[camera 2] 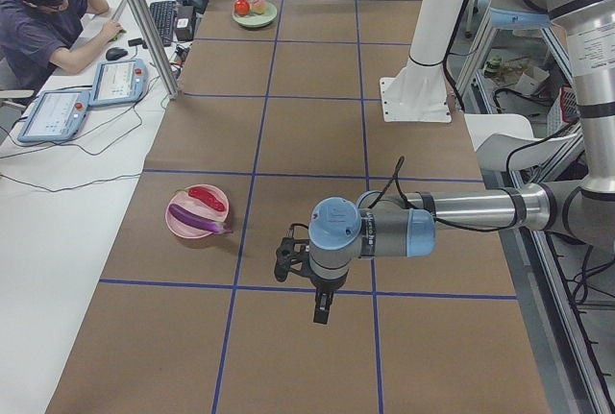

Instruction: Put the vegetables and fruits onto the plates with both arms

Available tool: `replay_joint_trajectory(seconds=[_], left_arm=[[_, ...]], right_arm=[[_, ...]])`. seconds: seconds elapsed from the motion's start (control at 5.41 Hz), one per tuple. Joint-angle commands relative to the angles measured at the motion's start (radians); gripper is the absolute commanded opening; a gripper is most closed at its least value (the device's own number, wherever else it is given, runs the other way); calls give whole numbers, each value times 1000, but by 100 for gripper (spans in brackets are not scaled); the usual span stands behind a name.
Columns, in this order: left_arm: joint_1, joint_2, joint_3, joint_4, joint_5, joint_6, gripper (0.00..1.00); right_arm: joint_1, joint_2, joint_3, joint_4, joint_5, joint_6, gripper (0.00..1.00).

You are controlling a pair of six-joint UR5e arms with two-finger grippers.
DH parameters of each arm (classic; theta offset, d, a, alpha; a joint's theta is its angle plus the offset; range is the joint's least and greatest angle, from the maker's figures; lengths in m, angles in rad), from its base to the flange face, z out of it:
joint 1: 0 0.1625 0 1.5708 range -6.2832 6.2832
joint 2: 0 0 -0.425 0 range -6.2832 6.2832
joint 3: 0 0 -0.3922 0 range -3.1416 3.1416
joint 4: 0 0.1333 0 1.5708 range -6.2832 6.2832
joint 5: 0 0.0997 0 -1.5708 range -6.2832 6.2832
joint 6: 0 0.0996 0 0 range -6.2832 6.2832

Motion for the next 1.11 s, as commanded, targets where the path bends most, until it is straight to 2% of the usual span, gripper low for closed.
replay_joint_trajectory(seconds=[0.0, 0.92], left_arm=[[0, 0, -4, -1, 0, 0, 100], [2, -9, -4, -23, 0, -3, 100]], right_arm=[[0, 0, 8, 0, 0, 6, 100], [0, 2, 17, 0, 3, 10, 100]])
